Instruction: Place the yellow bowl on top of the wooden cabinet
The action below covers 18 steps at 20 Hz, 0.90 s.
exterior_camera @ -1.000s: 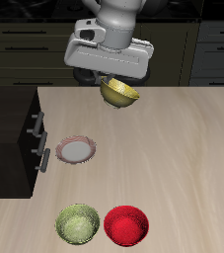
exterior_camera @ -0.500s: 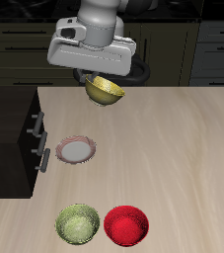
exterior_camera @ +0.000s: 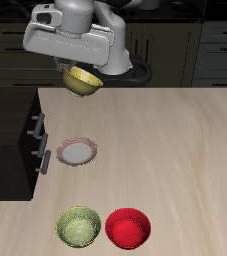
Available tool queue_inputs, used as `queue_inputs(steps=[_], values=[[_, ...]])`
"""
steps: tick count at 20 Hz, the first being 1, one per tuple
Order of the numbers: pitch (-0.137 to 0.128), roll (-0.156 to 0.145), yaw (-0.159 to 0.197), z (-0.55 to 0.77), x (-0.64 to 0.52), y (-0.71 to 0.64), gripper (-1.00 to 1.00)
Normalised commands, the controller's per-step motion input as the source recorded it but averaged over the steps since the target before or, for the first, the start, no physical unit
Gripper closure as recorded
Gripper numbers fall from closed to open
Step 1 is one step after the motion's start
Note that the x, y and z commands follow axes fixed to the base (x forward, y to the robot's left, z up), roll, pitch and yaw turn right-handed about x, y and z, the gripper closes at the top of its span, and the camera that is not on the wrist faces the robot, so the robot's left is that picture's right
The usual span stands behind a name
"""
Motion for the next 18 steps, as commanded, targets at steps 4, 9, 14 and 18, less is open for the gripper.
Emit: queue_inputs(steps=[4, 9, 14, 18], values=[[-0.011, -0.052, 0.001, 0.07, -0.15, -0.44, 1.00], [-0.013, -0.019, -0.008, 0.06, -0.11, -0.26, 1.00], [-0.025, -0.037, -0.015, 0.12, -0.12, -0.42, 1.00], [-0.003, -0.022, -0.001, 0.00, -0.06, -0.23, 1.00]])
